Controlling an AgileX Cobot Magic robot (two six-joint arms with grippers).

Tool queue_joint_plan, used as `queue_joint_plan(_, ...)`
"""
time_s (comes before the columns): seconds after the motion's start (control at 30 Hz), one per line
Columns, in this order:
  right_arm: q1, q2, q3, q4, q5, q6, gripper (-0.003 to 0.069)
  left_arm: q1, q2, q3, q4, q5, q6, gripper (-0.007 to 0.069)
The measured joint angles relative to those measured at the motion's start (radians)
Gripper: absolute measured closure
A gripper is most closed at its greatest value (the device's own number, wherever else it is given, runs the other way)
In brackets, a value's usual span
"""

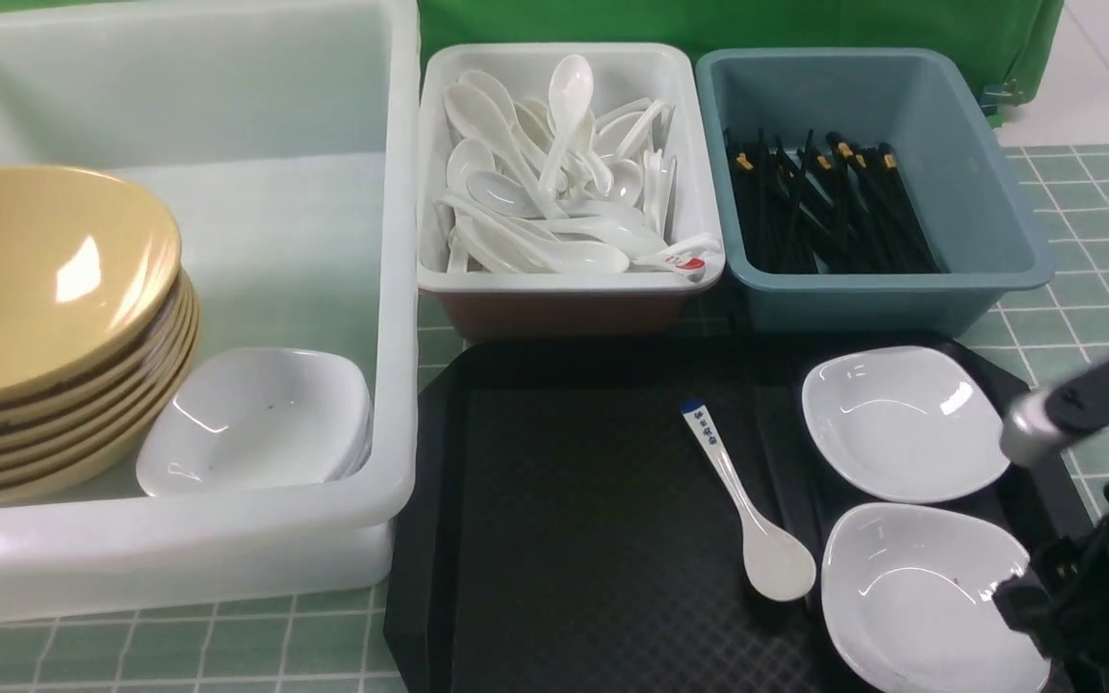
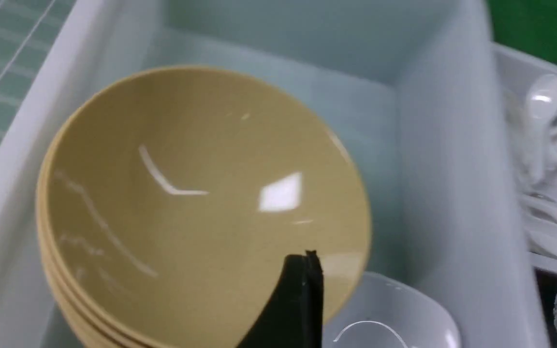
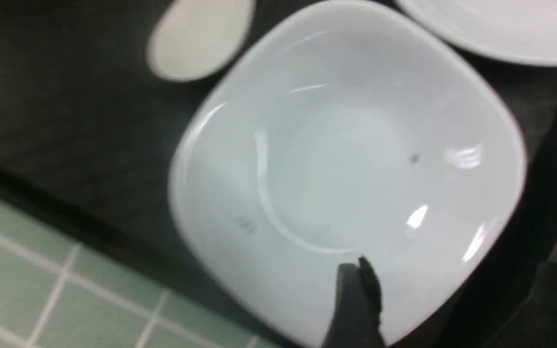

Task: On blue table put chopsticks spoon bowls plates into blue grey white boxes.
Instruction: 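Reach for and grasp the small white dish on the black tray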

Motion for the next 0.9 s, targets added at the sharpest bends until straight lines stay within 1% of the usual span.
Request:
queue_joint_plan(0.07,0.000,0.066,-0.030,-0.035,0.000,0.035,0.0138,-0.037,-0.054,0.009,-0.004,-0.006,0.032,0.0083)
queue_joint_plan(0.13,0.000,0.145,-0.056,-0.062,-0.008,0.068,0.0131,-0.081,-0.116,0.056,-0.004,-0.034,0.075,0.0151)
queue_joint_plan(0.2,-0.001,0.209,-0.077,-0.071,-0.023,0.078,0.0129,-0.125,-0.183,0.131,-0.006,-0.095,0.128,0.0222)
queue_joint_plan(0.27,-0.001,0.275,-0.095,-0.075,-0.057,0.080,0.0129,-0.167,-0.287,0.250,-0.006,-0.201,0.199,0.0317)
queue_joint_plan(0.3,-0.001,0.296,-0.098,-0.075,-0.074,0.081,0.0129,-0.182,-0.319,0.285,-0.006,-0.234,0.222,0.0344)
queue_joint_plan(0.33,-0.001,0.317,-0.103,-0.076,-0.089,0.083,0.0130,-0.196,-0.374,0.343,-0.007,-0.288,0.246,0.0389)
queue_joint_plan(0.43,-0.002,0.383,-0.110,-0.077,-0.135,0.083,0.0157,-0.222,-0.521,0.502,-0.007,-0.428,0.322,0.0505)
queue_joint_plan(0.5,-0.004,0.415,-0.115,-0.078,-0.143,0.083,0.0216,-0.227,-0.616,0.612,-0.003,-0.522,0.369,0.0582)
queue_joint_plan(0.53,-0.004,0.415,-0.115,-0.078,-0.145,0.083,0.0232,-0.227,-0.624,0.621,-0.001,-0.530,0.369,0.0587)
queue_joint_plan(0.57,-0.006,0.415,-0.119,-0.081,-0.139,0.082,0.0292,-0.227,-0.687,0.695,0.011,-0.592,0.394,0.0615)
queue_joint_plan(0.6,-0.006,0.411,-0.123,-0.077,-0.117,0.080,0.0332,-0.227,-0.717,0.730,0.016,-0.623,0.401,0.0623)
queue_joint_plan(0.63,-0.006,0.405,-0.131,-0.071,-0.094,0.073,0.0356,-0.227,-0.738,0.755,0.021,-0.643,0.406,0.0623)
queue_joint_plan(0.67,-0.006,0.401,-0.133,-0.071,-0.083,0.071,0.0363,-0.227,-0.742,0.761,0.024,-0.648,0.408,0.0623)
queue_joint_plan(0.7,-0.006,0.387,-0.149,-0.069,-0.049,0.064,0.0389,-0.227,-0.774,0.803,0.029,-0.690,0.412,0.0623)
queue_joint_plan(0.77,-0.006,0.339,-0.188,-0.055,0.052,0.050,0.0466,-0.227,-0.796,0.843,0.037,-0.737,0.414,0.0623)
queue_joint_plan(0.8,-0.006,0.321,-0.206,-0.048,0.083,0.043,0.0491,-0.227,-0.799,0.855,0.039,-0.755,0.414,0.0623)
queue_joint_plan(0.83,-0.006,0.273,-0.237,-0.021,0.145,0.023,0.0547,-0.227,-0.800,0.866,0.040,-0.787,0.414,0.0623)
queue_joint_plan(0.87,-0.006,0.234,-0.272,0.017,0.176,-0.005,0.0571,-0.227,-0.800,0.871,0.040,-0.807,0.414,0.0623)
queue_joint_plan(0.9,-0.006,0.219,-0.278,0.026,0.185,-0.016,0.0576,-0.227,-0.800,0.870,0.040,-0.814,0.414,0.0623)
